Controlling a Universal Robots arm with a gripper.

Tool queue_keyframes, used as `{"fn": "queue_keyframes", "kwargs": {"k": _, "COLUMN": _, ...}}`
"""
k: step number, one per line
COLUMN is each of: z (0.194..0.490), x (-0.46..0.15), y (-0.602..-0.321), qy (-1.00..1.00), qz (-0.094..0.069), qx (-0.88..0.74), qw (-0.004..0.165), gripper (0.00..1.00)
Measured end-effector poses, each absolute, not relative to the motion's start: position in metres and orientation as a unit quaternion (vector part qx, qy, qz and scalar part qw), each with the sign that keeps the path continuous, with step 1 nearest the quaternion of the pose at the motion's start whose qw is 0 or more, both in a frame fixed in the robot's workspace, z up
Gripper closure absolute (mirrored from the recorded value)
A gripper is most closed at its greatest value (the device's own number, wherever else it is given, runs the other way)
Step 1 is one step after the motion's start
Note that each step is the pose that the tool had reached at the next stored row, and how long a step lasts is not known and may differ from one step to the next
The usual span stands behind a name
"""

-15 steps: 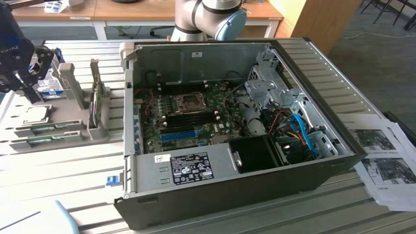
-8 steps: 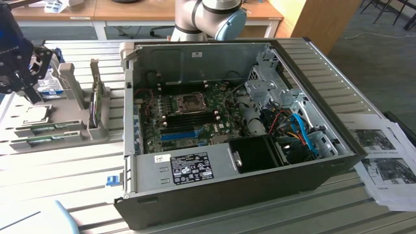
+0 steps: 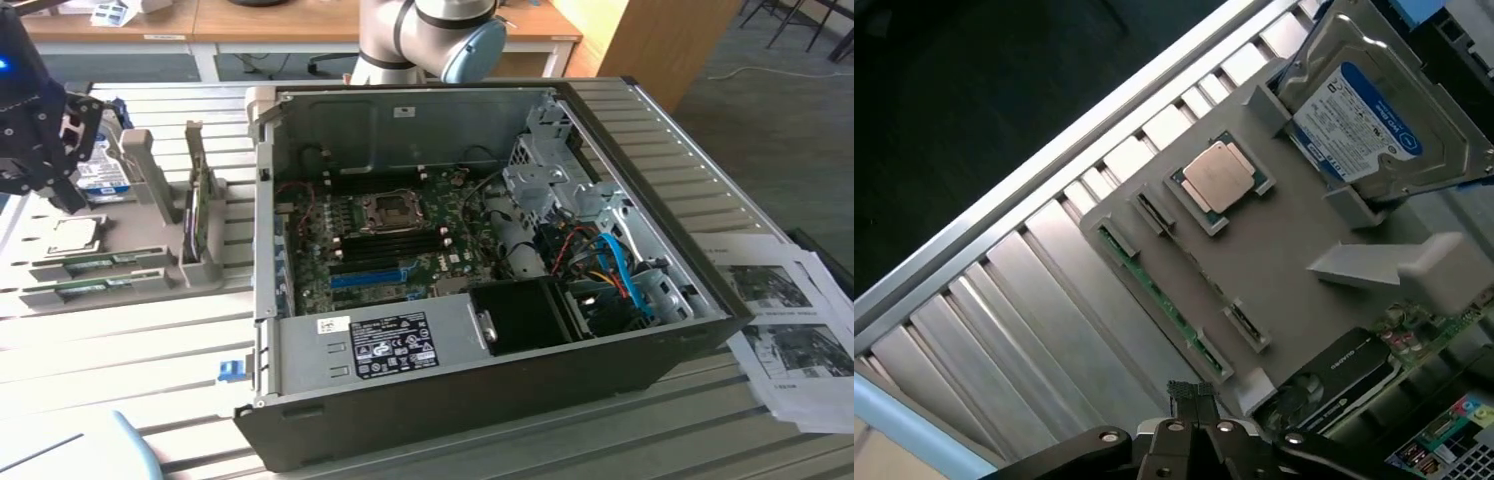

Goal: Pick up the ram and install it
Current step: 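Pick up the ram and move it above insertion slot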

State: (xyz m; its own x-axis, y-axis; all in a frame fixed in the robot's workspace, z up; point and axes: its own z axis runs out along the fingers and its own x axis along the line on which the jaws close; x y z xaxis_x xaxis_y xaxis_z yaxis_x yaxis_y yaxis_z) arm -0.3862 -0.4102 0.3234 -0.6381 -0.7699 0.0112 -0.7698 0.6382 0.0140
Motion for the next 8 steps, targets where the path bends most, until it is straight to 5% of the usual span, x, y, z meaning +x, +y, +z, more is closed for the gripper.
{"fn": "queue_keyframes", "kwargs": {"k": 8, "z": 0.3225, "x": -0.3862, "y": -0.4102, "qy": -0.872, "qz": -0.003, "qx": 0.490, "qw": 0.008, "gripper": 0.91}}
